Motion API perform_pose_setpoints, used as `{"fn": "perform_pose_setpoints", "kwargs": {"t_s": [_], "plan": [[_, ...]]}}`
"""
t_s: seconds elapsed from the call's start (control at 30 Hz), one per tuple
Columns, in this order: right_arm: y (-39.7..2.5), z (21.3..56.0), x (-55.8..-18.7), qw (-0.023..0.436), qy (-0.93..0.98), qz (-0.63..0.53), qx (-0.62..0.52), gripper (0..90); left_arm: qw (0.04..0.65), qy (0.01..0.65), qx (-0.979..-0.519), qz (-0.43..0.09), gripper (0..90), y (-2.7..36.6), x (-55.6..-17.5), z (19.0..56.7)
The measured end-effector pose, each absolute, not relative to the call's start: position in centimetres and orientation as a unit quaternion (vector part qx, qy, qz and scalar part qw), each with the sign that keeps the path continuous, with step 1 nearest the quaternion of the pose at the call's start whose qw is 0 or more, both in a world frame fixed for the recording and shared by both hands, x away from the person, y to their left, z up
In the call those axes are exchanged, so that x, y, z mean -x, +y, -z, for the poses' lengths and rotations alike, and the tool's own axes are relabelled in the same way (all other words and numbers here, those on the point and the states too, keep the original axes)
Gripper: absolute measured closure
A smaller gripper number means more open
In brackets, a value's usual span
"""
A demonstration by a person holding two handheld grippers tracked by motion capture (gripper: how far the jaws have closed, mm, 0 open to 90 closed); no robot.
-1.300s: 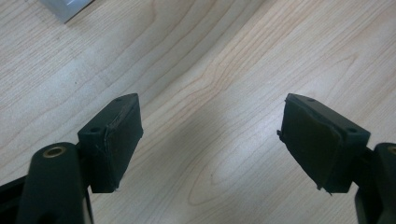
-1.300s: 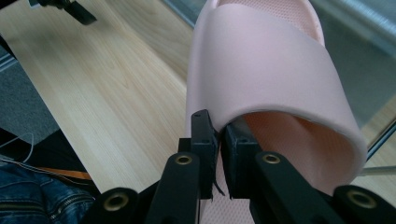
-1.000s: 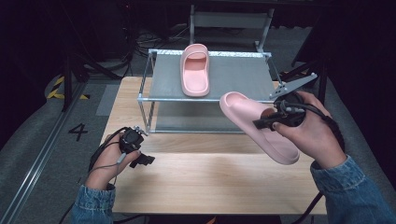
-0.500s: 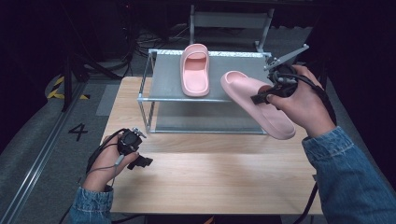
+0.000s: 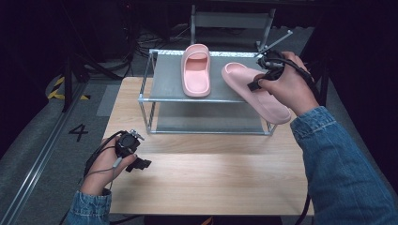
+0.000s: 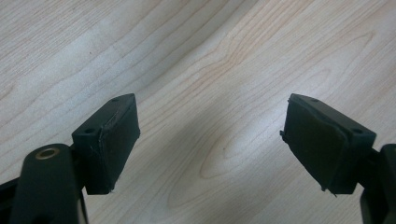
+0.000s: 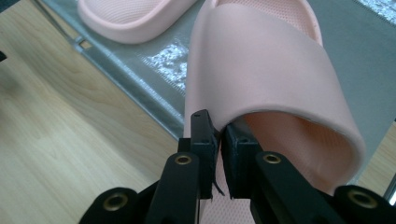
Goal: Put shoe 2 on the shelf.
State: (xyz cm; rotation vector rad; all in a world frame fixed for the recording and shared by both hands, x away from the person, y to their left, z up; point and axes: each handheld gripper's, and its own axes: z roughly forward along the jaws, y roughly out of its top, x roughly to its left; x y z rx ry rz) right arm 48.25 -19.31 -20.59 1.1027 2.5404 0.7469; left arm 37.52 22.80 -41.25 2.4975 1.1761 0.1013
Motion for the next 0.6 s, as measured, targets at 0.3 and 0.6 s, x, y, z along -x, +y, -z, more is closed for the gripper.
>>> {"fn": "perform_pose_setpoints", "kwargs": {"t_s": [0.3, 0.6], "plan": [[-18.5, 21.5, -50.4, 0.143, 0.873, -0.252, -0.392, 83.6, 0.187, 0.418, -0.888, -0.035, 19.2, 22.8, -37.5, 41.4], [-18.0, 22.4, -50.9, 0.138, 0.872, -0.252, -0.395, 83.2, 0.186, 0.417, -0.889, -0.034, 19.3, 23.0, -37.6, 41.4]]}}
